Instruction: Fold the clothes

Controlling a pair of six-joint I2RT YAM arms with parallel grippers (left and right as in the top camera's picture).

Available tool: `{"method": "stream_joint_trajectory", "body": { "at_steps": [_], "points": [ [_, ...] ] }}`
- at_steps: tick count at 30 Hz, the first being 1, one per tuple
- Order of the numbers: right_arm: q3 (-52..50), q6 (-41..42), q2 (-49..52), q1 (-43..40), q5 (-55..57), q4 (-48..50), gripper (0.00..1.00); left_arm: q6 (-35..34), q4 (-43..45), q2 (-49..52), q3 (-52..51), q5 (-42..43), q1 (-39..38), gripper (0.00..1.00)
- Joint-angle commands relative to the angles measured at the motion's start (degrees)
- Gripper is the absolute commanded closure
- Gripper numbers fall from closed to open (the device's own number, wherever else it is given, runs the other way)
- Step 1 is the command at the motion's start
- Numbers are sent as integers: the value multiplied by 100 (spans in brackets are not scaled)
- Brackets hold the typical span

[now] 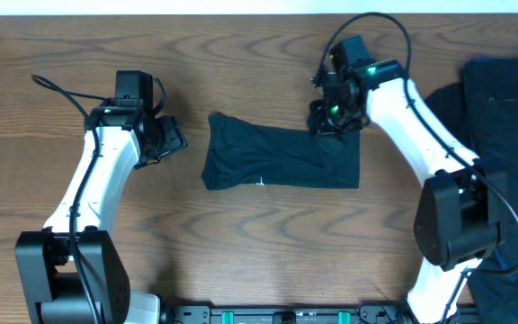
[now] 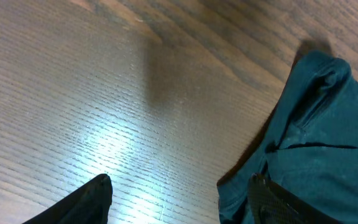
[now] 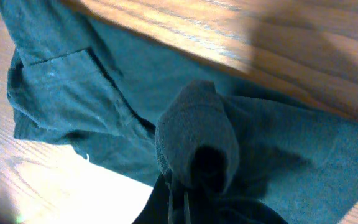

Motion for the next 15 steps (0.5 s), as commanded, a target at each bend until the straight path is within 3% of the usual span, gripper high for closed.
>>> {"method": "stream_joint_trajectory", "body": {
  "at_steps": [1,15],
  "points": [
    [-208,59,20,184,306,157,99,-42,-57,-46,-55,-90,35,28],
    [-671,627,20,286,61,1176,98,-46,-70,-46,-55,-90,35,28]
  ]
}}
